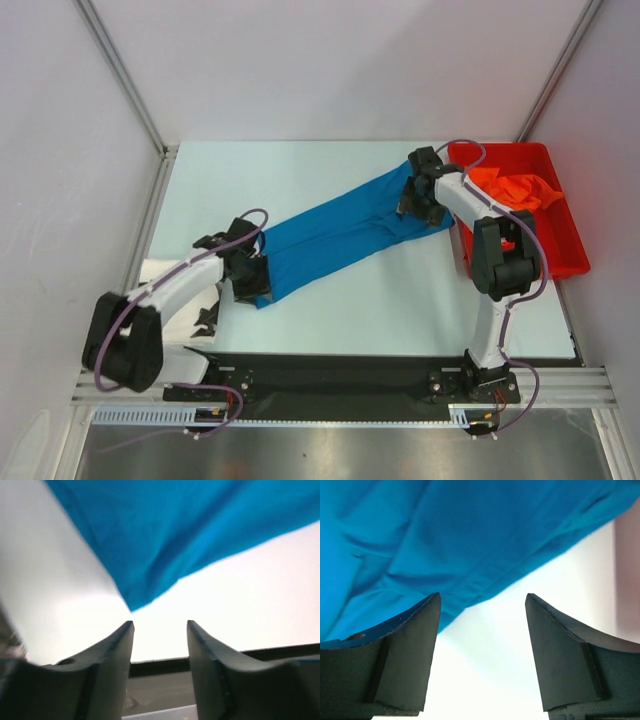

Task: Fold and stack the t-shirts
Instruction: Fold the tshirt

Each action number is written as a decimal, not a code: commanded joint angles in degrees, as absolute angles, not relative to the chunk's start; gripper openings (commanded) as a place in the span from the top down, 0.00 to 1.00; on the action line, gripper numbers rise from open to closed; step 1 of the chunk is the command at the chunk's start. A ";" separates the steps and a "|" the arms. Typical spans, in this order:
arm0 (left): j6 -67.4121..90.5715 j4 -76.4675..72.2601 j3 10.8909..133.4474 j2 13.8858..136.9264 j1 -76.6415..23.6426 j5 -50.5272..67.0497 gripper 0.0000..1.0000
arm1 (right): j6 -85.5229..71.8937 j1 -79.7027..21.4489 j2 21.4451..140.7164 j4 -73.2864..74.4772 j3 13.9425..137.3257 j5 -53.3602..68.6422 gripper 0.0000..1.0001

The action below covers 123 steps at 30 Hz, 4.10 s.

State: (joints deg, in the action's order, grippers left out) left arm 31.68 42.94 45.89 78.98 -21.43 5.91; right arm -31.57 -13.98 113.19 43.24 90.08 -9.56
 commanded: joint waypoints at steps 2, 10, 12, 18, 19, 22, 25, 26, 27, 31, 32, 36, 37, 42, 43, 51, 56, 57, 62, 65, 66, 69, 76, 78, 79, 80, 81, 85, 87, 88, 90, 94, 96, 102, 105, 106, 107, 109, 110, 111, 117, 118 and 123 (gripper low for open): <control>29.98 50.62 54.65 70.23 -21.45 2.20 0.45 | -33.22 -13.45 109.42 41.75 89.30 -13.00 0.27; 25.49 50.10 73.19 80.24 -19.61 0.61 0.34 | -33.58 -13.18 113.64 35.17 86.23 -15.99 0.24; 25.49 48.78 74.35 81.47 -18.99 1.32 0.33 | -32.87 -13.10 115.22 32.53 86.48 -16.08 0.24; 23.65 47.20 73.92 83.05 -16.45 1.58 0.32 | -30.51 -12.83 124.60 30.06 93.50 -17.05 0.23; 23.21 47.28 73.74 83.32 -15.91 1.67 0.32 | -29.89 -12.92 125.76 28.23 94.47 -17.49 0.23; 22.15 46.50 72.95 83.67 -13.80 2.72 0.31 | -26.46 -13.36 131.29 25.15 99.74 -18.28 0.23; 21.19 45.53 73.04 85.24 -12.57 3.69 0.29 | -23.66 -13.71 138.85 24.43 110.97 -17.76 0.23; 21.01 45.35 73.21 85.78 -12.39 4.13 0.28 | -23.03 -13.97 140.69 24.43 117.18 -17.06 0.23; 20.74 45.26 73.56 86.39 -12.22 4.57 0.28 | -22.33 -14.24 142.98 24.43 121.25 -16.53 0.23; 19.87 43.69 74.09 88.85 -12.22 7.90 0.27 | -19.78 -15.47 155.96 25.31 140.76 -14.24 0.23; 19.69 43.51 74.09 89.73 -12.22 8.52 0.27 | -19.95 -15.56 157.40 24.79 144.19 -13.89 0.23; 17.41 42.89 75.75 92.27 -12.30 10.10 0.22 | -23.02 -16.34 157.16 16.71 145.20 -11.95 0.18; 15.75 43.76 76.63 92.98 -12.30 10.19 0.20 | -23.64 -16.52 155.84 16.53 144.93 -12.48 0.18; 13.80 45.35 81.20 97.46 -12.30 10.37 0.16 | -22.95 -17.31 147.94 24.33 143.18 -16.95 0.01; 14.67 45.44 81.30 97.47 -12.30 10.55 0.15 | -22.42 -17.40 145.83 28.09 142.39 -17.57 0.00; 20.65 44.21 76.82 89.39 -12.30 14.67 0.15 | -21.17 -16.79 122.82 41.47 121.31 -18.56 0.00; 21.62 45.17 72.96 84.56 -12.30 13.98 0.17 | -26.45 -19.75 110.67 40.70 102.86 -8.10 0.00; 21.97 45.70 72.43 83.59 -12.30 13.71 0.17 | -27.41 -20.99 108.22 38.17 95.35 -6.08 0.00; 23.11 45.97 67.34 75.60 -12.30 14.06 0.19 | -44.76 -27.76 92.57 23.23 70.62 4.01 0.27; 23.64 46.32 63.56 70.50 -12.30 14.41 0.19 | -56.29 -33.29 87.90 12.07 58.03 7.20 0.34; 23.99 46.67 62.59 68.14 -12.30 14.68 0.19 | -58.16 -37.31 87.19 7.08 56.09 6.51 0.35; 24.78 46.50 58.90 64.53 -12.30 15.81 0.19 | -64.13 -42.35 88.32 1.34 52.13 4.40 0.36; 26.72 47.99 54.76 56.70 -12.30 17.14 0.20 | -72.31 -49.66 96.85 -6.06 51.50 2.72 0.40; 27.07 48.43 54.32 54.76 -12.30 17.31 0.20 | -74.52 -50.54 98.60 -7.99 51.68 3.51 0.41; 26.98 48.78 54.23 54.32 -12.30 17.14 0.19 | -76.10 -50.71 100.09 -8.17 51.94 3.78 0.42; 26.98 49.21 54.23 53.53 -12.30 17.14 0.20 | -76.46 -51.06 100.98 -8.17 52.29 4.56 0.53; 26.90 49.83 54.23 53.18 -12.30 17.05 0.20 | -77.25 -51.24 101.68 -7.30 52.90 4.92 0.56; 26.28 51.15 54.58 51.86 -12.30 16.26 0.19 | -79.36 -51.77 103.79 -6.68 53.70 4.84 0.56; 26.02 51.85 54.76 51.86 -12.30 15.91 0.19 | -79.89 -51.68 104.58 -5.55 54.31 4.92 0.55; 25.84 52.03 54.76 51.77 -12.30 15.73 0.19 | -80.24 -51.68 104.94 -5.19 55.01 5.36 0.55; 25.66 52.29 55.02 51.77 -12.30 15.38 0.19 | -80.51 -51.85 106.26 -4.92 55.81 6.15 0.55; 25.31 52.65 55.55 52.29 -12.30 14.94 0.19 | -78.75 -51.77 108.36 -4.05 57.39 6.85 0.57; 25.05 52.73 55.81 52.47 -12.30 14.59 0.19 | -77.61 -51.33 108.46 -2.91 56.87 9.31 0.83; 23.65 51.95 54.76 54.75 -12.30 13.79 0.19 | -65.76 -51.94 96.98 7.64 47.32 8.09 1.00; 23.55 49.49 53.00 56.86 -12.30 15.64 0.19 | -61.35 -52.47 90.64 9.23 40.10 7.82 1.00; 23.82 48.70 52.48 57.56 -12.30 17.73 0.19 | -60.22 -52.47 85.83 8.88 34.25 8.00 1.00; 24.25 47.04 51.34 58.00 -12.48 18.62 0.19 | -59.94 -52.56 83.69 8.01 31.67 7.91 1.00; 24.87 45.53 50.37 59.67 -13.61 19.94 0.20 | -59.68 -52.38 76.60 9.40 24.48 7.38 1.00; 25.57 44.31 49.75 60.20 -14.58 20.04 0.19 | -59.50 -52.21 73.68 12.19 22.61 6.77 1.00; 26.01 43.69 49.57 61.34 -15.72 19.87 0.19 | -59.76 -52.03 70.78 14.74 20.67 5.81 1.00; 31.55 35.61 44.83 65.21 -25.22 18.89 0.19 | -61.97 -49.93 41.70 34.00 14.85 0.09 0.84; 32.07 34.46 44.48 65.74 -25.66 19.07 0.19 | -61.61 -48.88 38.79 35.67 15.46 -1.65 0.78; 29.80 29.45 50.70 71.71 -26.28 16.71 0.19 | -51.19 -35.89 40.38 36.31 22.91 -3.17 0.35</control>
